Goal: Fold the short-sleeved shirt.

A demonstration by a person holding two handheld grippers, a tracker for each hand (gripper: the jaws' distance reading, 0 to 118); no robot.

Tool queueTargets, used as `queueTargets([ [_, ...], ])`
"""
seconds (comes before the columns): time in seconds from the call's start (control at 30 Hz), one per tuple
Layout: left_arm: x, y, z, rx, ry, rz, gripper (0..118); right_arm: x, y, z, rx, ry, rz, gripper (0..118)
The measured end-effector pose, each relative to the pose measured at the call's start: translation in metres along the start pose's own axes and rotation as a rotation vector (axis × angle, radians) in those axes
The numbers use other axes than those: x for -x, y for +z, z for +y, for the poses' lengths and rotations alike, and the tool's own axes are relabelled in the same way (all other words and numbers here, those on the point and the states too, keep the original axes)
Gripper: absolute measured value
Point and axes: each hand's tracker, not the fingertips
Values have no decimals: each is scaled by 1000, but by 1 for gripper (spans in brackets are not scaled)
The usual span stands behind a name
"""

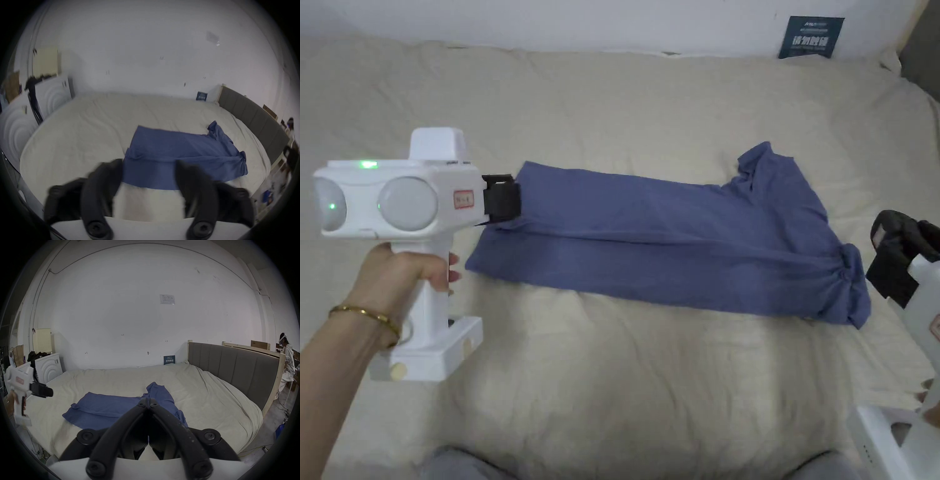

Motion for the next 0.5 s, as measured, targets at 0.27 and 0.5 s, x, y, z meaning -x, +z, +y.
queueTargets([
  [0.27,33,-119,4,359,-56,151,117,-7,-26,-9,83,4,-42,1],
  [0.5,56,-179,-28,488,-45,246,86,-18,-46,-27,179,-6,-99,1],
])
